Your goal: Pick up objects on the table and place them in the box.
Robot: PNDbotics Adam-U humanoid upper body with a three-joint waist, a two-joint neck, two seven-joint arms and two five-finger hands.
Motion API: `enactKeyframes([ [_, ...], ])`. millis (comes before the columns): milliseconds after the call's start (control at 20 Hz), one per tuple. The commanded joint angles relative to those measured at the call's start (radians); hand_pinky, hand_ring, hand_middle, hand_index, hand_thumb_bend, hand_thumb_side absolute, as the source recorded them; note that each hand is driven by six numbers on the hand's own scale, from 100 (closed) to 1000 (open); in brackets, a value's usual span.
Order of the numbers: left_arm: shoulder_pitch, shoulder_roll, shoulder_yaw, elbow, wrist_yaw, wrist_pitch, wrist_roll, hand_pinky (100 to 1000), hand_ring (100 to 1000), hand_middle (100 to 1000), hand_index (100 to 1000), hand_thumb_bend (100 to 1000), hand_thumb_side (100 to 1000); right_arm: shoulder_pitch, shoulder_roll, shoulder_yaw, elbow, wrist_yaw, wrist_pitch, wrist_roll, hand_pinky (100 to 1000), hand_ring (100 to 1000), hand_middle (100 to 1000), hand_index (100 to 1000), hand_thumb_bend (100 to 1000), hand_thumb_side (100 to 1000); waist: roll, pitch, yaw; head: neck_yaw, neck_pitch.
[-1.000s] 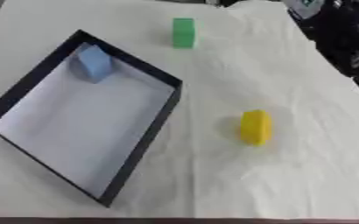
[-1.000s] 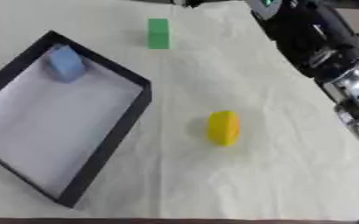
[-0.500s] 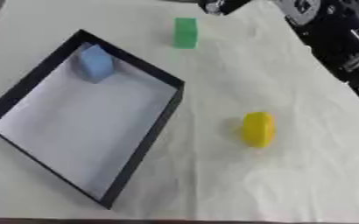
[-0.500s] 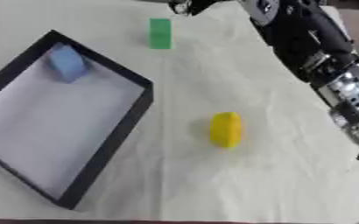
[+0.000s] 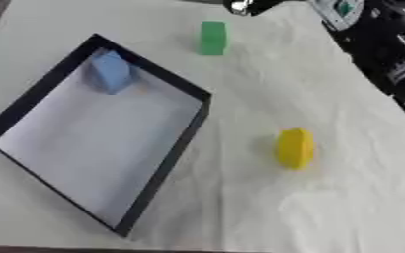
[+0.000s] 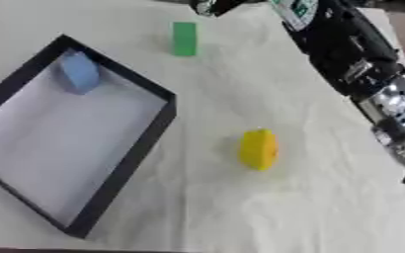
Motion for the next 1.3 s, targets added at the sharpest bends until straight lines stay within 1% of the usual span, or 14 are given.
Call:
enactKeyframes([
  [50, -0.012, 0.04, 0.012, -0.003, 0.007, 0.0, -0.002, 843, 731, 810, 827, 217, 506, -0.019, -0.021, -0.002, 0.001, 0.034, 0.009, -0.02, 1000, 877, 854, 963, 236, 522, -0.007, -0.002, 0.002, -0.007, -0.015],
  [200, -0.012, 0.041, 0.011, -0.002, 0.004, 0.0, -0.005, 843, 730, 809, 828, 226, 494, -0.018, -0.019, 0.0, 0.005, 0.05, 0.009, -0.018, 1000, 882, 858, 965, 256, 542, -0.007, 0.0, 0.002, -0.007, -0.017],
  [350, -0.01, 0.041, 0.011, -0.001, 0.002, 0.0, -0.006, 844, 729, 809, 828, 223, 496, -0.015, -0.014, 0.001, 0.015, 0.065, 0.003, -0.006, 1000, 885, 862, 967, 298, 576, -0.007, 0.002, 0.002, -0.009, -0.015],
  [450, -0.009, 0.042, 0.011, 0.0, 0.002, 0.0, -0.006, 844, 729, 808, 829, 220, 498, -0.015, -0.011, 0.002, 0.017, 0.079, -0.003, -0.002, 1000, 881, 860, 965, 310, 596, -0.007, 0.002, 0.002, -0.013, -0.015],
  [600, -0.008, 0.042, 0.011, 0.001, 0.003, 0.0, -0.007, 844, 728, 807, 829, 217, 500, -0.014, -0.004, 0.004, 0.022, 0.094, -0.009, 0.0, 1000, 879, 860, 965, 326, 606, -0.007, 0.003, 0.001, -0.015, -0.015],
  [700, -0.008, 0.043, 0.01, 0.002, 0.003, 0.0, -0.007, 844, 728, 807, 828, 215, 503, -0.013, -0.001, 0.008, 0.022, 0.101, -0.017, 0.005, 1000, 884, 865, 968, 369, 606, -0.007, 0.003, 0.0, -0.016, -0.014],
  [750, -0.008, 0.043, 0.01, 0.003, 0.003, 0.0, -0.008, 844, 727, 806, 829, 214, 504, -0.012, 0.0, 0.01, 0.021, 0.105, -0.024, 0.01, 1000, 890, 870, 973, 424, 578, -0.007, 0.003, -0.001, -0.016, -0.014],
  [800, -0.007, 0.044, 0.01, 0.004, 0.003, 0.0, -0.008, 844, 727, 806, 829, 214, 504, -0.01, 0.001, 0.012, 0.019, 0.106, -0.036, 0.018, 1000, 893, 873, 976, 457, 547, -0.007, 0.003, -0.001, -0.016, -0.014],
  [850, -0.007, 0.044, 0.01, 0.004, 0.003, 0.0, -0.008, 844, 727, 805, 829, 213, 504, -0.008, 0.001, 0.012, 0.017, 0.108, -0.049, 0.028, 1000, 900, 879, 984, 456, 469, -0.007, 0.003, -0.001, -0.016, -0.014],
  [950, -0.005, 0.045, 0.01, 0.004, 0.003, -0.001, -0.007, 844, 727, 805, 829, 211, 505, -0.005, 0.001, 0.012, 0.016, 0.111, -0.074, 0.047, 1000, 904, 884, 990, 451, 405, -0.006, 0.003, -0.002, -0.016, -0.012],
  [1050, -0.003, 0.047, 0.011, 0.005, 0.003, -0.001, -0.007, 844, 726, 804, 828, 210, 506, -0.004, 0.002, 0.012, 0.017, 0.115, -0.09, 0.058, 1000, 907, 887, 990, 450, 399, -0.005, 0.003, -0.004, -0.015, -0.01],
  [1150, 0.0, 0.048, 0.01, 0.006, 0.003, -0.001, -0.007, 843, 726, 803, 828, 209, 506, -0.002, 0.004, 0.014, 0.013, 0.124, -0.098, 0.062, 1000, 907, 887, 989, 451, 415, -0.004, 0.001, -0.008, -0.013, -0.008],
  [1300, 0.012, 0.053, 0.011, 0.009, 0.001, -0.001, -0.007, 843, 725, 803, 828, 204, 511, 0.01, 0.007, 0.025, -0.028, 0.118, -0.109, 0.064, 1000, 903, 884, 989, 452, 406, -0.001, -0.005, -0.021, -0.003, 0.003],
])
